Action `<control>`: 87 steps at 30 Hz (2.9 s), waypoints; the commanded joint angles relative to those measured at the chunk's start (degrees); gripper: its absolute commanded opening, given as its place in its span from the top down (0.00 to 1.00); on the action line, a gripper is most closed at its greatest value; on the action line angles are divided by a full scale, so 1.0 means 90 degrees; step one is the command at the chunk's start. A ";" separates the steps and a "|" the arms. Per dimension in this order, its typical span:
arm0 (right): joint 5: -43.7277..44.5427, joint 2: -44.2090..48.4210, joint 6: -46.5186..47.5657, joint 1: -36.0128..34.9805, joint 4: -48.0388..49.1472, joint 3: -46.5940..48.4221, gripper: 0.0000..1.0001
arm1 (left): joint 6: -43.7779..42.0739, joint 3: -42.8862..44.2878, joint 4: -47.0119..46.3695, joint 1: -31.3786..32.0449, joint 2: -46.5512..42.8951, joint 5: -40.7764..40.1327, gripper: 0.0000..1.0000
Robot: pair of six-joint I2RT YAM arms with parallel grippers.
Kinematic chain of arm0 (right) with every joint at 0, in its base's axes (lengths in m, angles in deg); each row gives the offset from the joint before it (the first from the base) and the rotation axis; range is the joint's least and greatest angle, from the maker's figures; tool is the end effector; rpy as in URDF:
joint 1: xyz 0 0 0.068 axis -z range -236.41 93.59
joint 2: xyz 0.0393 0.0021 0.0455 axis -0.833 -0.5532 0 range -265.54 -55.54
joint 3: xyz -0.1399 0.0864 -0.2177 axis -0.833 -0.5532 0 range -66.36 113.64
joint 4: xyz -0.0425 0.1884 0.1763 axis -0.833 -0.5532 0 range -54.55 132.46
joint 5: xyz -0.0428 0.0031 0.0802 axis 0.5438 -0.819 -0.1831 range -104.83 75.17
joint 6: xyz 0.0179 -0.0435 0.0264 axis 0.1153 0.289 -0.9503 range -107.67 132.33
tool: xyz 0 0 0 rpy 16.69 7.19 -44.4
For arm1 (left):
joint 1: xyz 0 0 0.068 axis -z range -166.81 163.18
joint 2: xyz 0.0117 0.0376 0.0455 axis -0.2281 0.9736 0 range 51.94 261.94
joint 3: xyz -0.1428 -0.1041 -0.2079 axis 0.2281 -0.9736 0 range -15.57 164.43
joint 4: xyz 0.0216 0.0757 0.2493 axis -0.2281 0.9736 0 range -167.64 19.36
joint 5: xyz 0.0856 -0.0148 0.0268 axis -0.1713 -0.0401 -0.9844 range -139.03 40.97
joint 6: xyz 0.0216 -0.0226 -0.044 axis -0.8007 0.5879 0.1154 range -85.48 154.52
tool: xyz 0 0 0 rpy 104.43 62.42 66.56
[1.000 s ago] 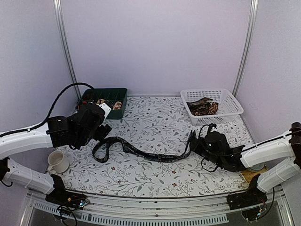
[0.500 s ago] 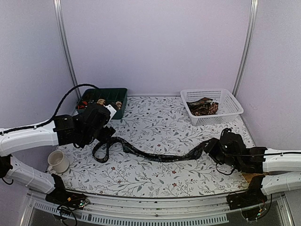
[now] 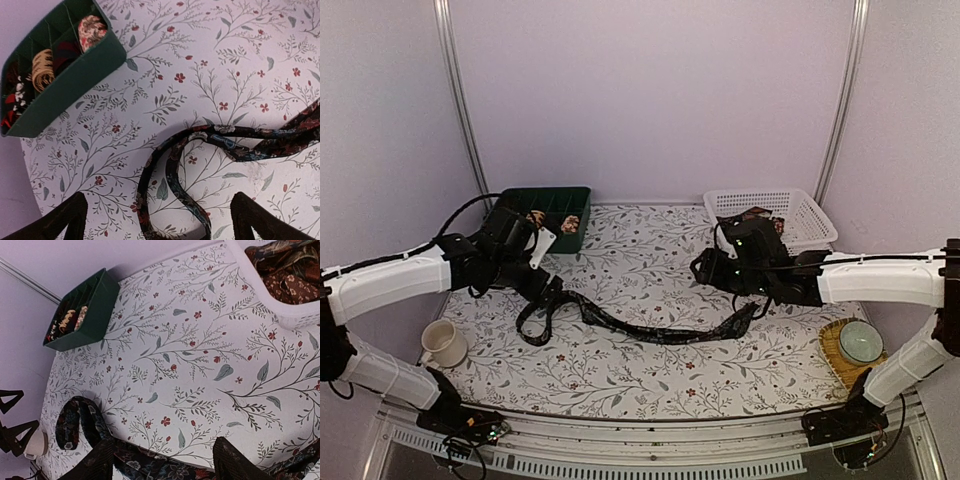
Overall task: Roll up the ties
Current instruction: Adjust the tie at the center of the board.
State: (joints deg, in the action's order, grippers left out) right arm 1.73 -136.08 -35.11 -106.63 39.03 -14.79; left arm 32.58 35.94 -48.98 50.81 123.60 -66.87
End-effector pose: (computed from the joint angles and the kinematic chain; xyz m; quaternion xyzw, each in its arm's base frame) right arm 0.2070 0.2328 0.2498 0.0484 0.8686 0.2759 0.4089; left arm 0.2115 -0.1492 0.2548 0.2616 0.8887 0.0317 0.3753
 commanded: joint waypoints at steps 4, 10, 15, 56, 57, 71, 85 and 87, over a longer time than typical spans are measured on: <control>-0.1795 -0.1189 0.0078 0.0655 0.0135 -0.0154 0.34 | -0.0396 -0.0079 0.0051 -0.0560 0.0971 0.1791 0.00; -0.2005 -0.0631 -0.0167 0.0673 0.0118 -0.0907 0.38 | -0.0503 0.0139 0.0178 -0.0635 0.2008 0.1903 0.00; -0.2109 0.0121 -0.0229 0.0675 0.0020 -0.1508 0.43 | -0.0502 0.0242 0.0260 -0.0655 0.2556 0.1351 0.01; -0.2425 0.1113 -0.0335 0.1627 -0.0563 -0.2893 0.69 | -0.1359 0.0821 0.0528 -0.0488 0.3207 0.0338 0.49; -0.2480 0.1086 -0.0281 0.1716 -0.0550 -0.2868 0.69 | -0.1350 0.0827 0.0535 -0.0498 0.3225 0.0316 0.55; -0.3322 0.0141 0.0193 0.3136 0.0016 -0.2334 0.70 | -0.2192 0.0978 -0.0903 0.0103 0.3041 -0.2250 1.00; -0.4182 0.0502 0.0865 0.2991 -0.0596 -0.1475 0.68 | -0.7512 -0.2091 -0.8507 0.0859 0.2045 -0.4879 0.98; -0.4278 0.0487 0.0766 0.2727 -0.0585 -0.1526 0.68 | -0.7476 -0.2195 -0.8209 0.0976 0.2088 -0.5077 0.94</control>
State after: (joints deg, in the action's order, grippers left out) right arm -32.43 -133.21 -28.70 -78.91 35.56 -28.86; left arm -25.62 18.30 -110.90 57.28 143.16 -106.70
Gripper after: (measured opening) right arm 0.319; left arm 0.026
